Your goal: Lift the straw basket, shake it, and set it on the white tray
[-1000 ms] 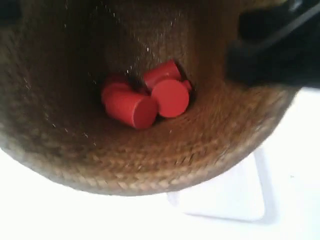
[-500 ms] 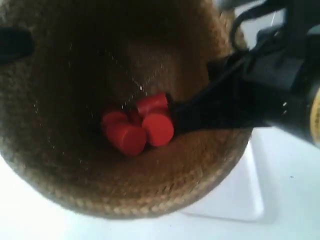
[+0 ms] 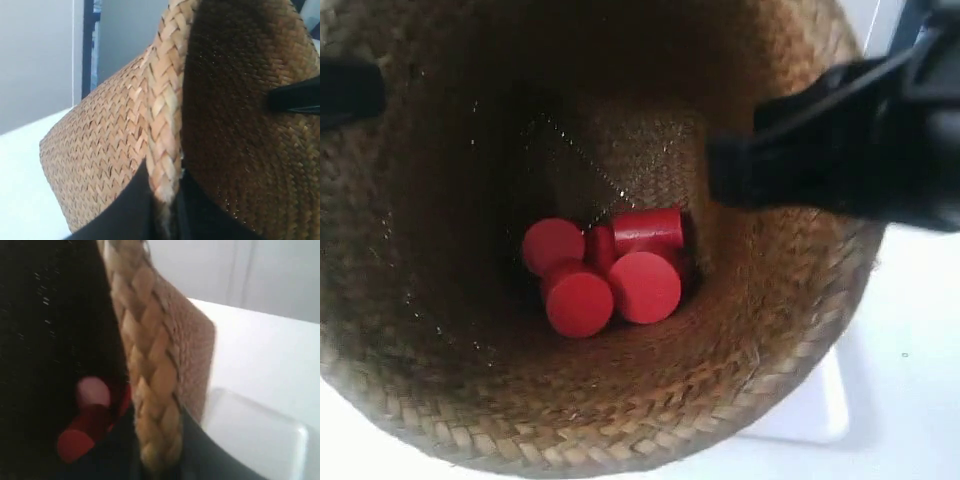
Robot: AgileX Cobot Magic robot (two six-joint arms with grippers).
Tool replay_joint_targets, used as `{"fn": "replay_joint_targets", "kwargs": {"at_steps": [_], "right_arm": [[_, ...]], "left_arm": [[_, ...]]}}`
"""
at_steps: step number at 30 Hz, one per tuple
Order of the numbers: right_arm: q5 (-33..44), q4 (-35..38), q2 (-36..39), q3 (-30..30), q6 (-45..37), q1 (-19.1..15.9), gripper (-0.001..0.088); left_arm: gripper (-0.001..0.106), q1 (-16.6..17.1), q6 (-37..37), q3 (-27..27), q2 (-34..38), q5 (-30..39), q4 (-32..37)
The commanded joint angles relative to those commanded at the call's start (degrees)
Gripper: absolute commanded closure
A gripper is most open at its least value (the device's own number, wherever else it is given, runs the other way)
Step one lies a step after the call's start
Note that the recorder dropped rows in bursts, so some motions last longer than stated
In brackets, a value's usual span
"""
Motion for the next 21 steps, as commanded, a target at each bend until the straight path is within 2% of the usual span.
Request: {"fn": "replay_joint_targets", "kwargs": {"at_steps": [1, 3, 4, 6, 8, 9, 11, 13, 14, 15, 17, 18, 19, 21], "right_arm": [[2.23, -2.54, 1.11, 2.09, 0.27, -0.52, 0.0868], [7.16, -9.81, 6.22, 9.09, 5.06, -2.53, 0.0868], [8.04, -10.41, 7.76, 10.91, 5.74, -3.30, 0.0868], [8.69, -3.29, 8.43, 7.50, 2.26, -2.54, 0.0868], [7.13, 3.90, 6.21, 2.29, -3.12, 0.49, 0.0868], [6.36, 4.60, 4.77, 0.62, -4.31, 1.84, 0.0868], [4.39, 0.01, 3.48, 1.31, -2.97, 2.79, 0.0868], [4.52, -12.28, 5.81, 6.43, 6.70, 1.49, 0.0868], [4.22, -17.75, 8.24, 9.60, 11.27, 0.14, 0.0868], [4.69, -18.59, 10.45, 10.30, 11.04, -0.54, 0.0868], [8.52, -14.44, 12.18, 7.71, 3.49, 0.30, 0.0868], [10.79, -11.57, 12.18, 5.09, 0.87, 1.62, 0.0868], [14.46, -8.37, 11.96, 2.95, -0.21, 2.68, 0.0868], [16.07, -4.50, 9.63, -0.98, 0.05, 5.19, 0.0868]], "left_arm": [[0.105, 0.00, 1.02, 0.86, 0.12, -1.72, 1.03], [0.105, 0.00, 2.23, 6.09, 2.94, -6.93, 0.83], [0.105, 0.00, 1.91, 7.57, 4.23, -7.94, -0.22], [0.105, 0.00, -0.83, 6.58, 5.03, -3.12, -3.03], [0.105, 0.00, -0.03, 2.29, 3.00, 3.10, -4.76], [0.105, 0.00, -0.03, -0.20, 2.02, 4.75, -4.52], [0.105, 0.00, 1.64, -1.76, 1.16, 4.93, -1.22], [0.105, 0.00, 1.99, 2.14, 2.28, 0.36, 1.51], [0.105, 0.00, 1.72, 5.00, 3.97, -4.46, 0.84], [0.105, 0.00, 0.18, 7.01, 5.52, -5.81, -0.09], [0.105, 0.00, -2.89, 6.45, 6.30, -2.08, -3.76], [0.105, 0.00, -1.16, 5.13, 5.74, 0.44, -5.43], [0.105, 0.00, 1.16, 2.97, 4.94, 3.23, -6.92], [0.105, 0.00, 1.94, -1.23, 3.33, 4.74, -6.10]]}}
